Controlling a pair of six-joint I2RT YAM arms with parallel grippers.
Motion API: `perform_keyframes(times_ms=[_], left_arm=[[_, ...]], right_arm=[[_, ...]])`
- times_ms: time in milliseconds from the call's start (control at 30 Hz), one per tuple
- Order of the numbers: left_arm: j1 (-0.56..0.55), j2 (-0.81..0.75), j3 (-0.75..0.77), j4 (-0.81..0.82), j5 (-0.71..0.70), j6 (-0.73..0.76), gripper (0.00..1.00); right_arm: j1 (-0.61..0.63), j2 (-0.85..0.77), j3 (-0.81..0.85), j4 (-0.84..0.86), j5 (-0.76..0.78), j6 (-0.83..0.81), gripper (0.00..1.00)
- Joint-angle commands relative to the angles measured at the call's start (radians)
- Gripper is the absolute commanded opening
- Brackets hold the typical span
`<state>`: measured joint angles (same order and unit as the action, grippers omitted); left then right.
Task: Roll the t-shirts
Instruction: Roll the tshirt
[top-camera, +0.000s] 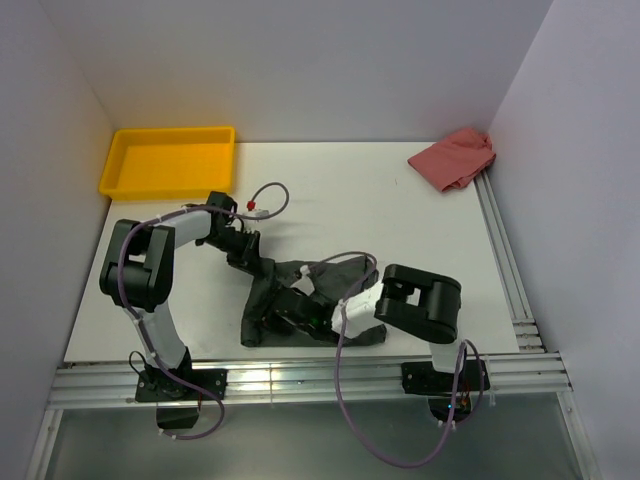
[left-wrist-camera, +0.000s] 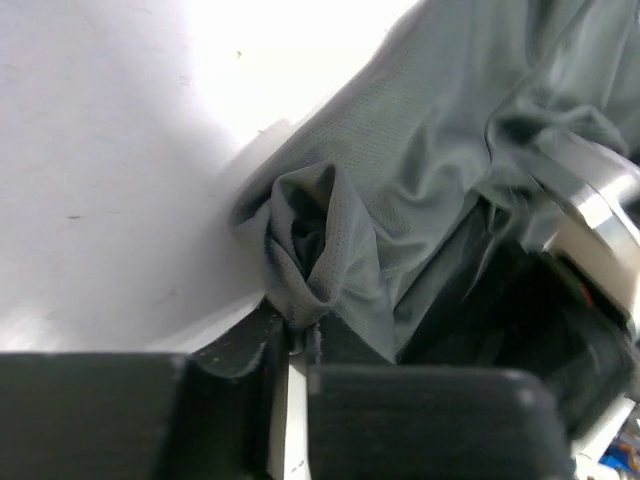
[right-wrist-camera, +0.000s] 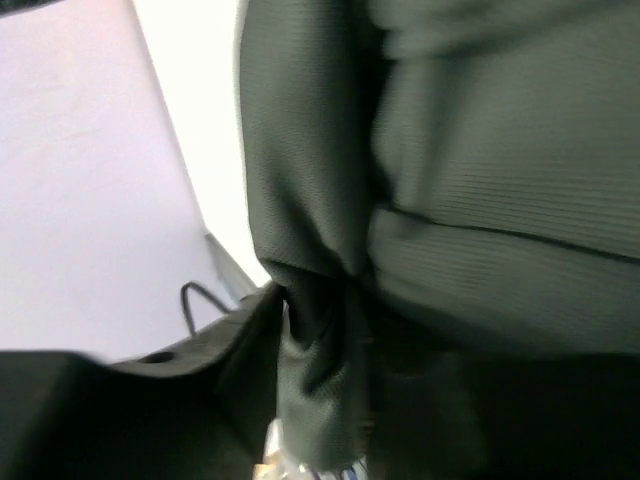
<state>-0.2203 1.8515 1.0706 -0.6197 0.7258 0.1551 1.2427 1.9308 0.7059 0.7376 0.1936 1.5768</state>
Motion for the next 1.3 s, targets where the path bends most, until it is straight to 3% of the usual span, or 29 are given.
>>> perform_keyframes(times_ms=[0,67,200,467,833,1267], left_arm=[[0.001,-0.006,0.063,0.015,-0.101,-0.035,0.04],[0.001,-0.020,0.074,0.017,-0.132,-0.048,0.02],[-0.001,-0.031,0.098,0.006,-0.180,-0.065,0.00],[-0.013,-0.032,0.095,0.001,-0.232,-0.078,0.00],[-0.042,-0.034,0.129,-0.017,-0.273,-0.109,0.01],[-0.060,-0.026,0.138,-0.018,-0.296,-0.118,0.03]], right_arm=[[-0.002,-0.059,0.180,-0.574,0.059,-0.110,0.44],[0.008,-0.070,0.266,-0.869,0.145,-0.126,0.53],[0.027,-0.069,0.476,-1.206,0.271,-0.141,0.58],[0.060,0.017,0.759,-1.530,0.371,-0.179,0.58],[0.057,0.295,1.210,-1.724,0.374,-0.273,0.58],[0.061,0.361,1.262,-1.701,0.326,-0.304,0.58]])
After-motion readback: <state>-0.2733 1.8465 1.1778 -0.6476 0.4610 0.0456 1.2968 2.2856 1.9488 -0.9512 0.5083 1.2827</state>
